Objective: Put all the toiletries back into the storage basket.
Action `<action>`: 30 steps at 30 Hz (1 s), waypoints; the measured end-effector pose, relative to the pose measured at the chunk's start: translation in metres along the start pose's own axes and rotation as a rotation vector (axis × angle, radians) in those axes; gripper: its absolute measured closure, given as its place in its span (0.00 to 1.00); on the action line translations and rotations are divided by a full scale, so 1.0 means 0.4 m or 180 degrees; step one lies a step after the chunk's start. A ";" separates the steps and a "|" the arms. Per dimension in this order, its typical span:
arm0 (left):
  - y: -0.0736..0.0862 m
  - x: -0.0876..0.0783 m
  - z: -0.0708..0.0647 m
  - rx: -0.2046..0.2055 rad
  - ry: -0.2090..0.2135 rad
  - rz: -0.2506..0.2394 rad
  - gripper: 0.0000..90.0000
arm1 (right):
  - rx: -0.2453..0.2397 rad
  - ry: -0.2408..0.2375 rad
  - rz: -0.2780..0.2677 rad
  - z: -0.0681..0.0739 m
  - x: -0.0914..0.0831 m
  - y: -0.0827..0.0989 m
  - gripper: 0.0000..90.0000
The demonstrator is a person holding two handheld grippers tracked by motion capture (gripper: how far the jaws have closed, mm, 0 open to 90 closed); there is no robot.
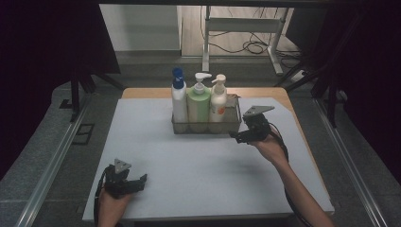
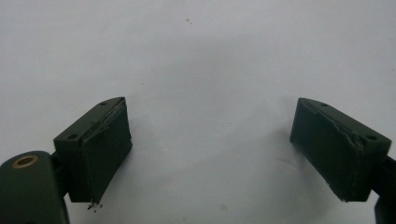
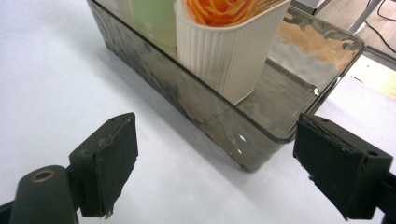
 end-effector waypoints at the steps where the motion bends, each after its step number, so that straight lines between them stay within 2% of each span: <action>1: 0.000 0.000 0.000 0.0000 0.0000 0.0000 0.13 | -0.0009 -0.0006 -0.0003 0.001 -0.004 0.002 0.15; 16: 0.000 0.000 0.000 0.0001 -0.0002 -0.0001 0.13 | -0.0112 0.0004 0.0034 0.012 -0.069 0.043 0.05; 30: 0.000 0.000 0.000 0.0001 -0.0007 -0.0004 0.13 | -0.0119 0.0049 0.0048 0.006 -0.138 0.104 0.03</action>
Point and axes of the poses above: each handheld gripper's, and its own axes: x roughly forward along the jaws, y roughly out of its underside, z roughly to its left, the point moved 1 cm from there along x, roughly forward along the jaws, and after that the axes turned 4 degrees about x, right-handed, at the moved point
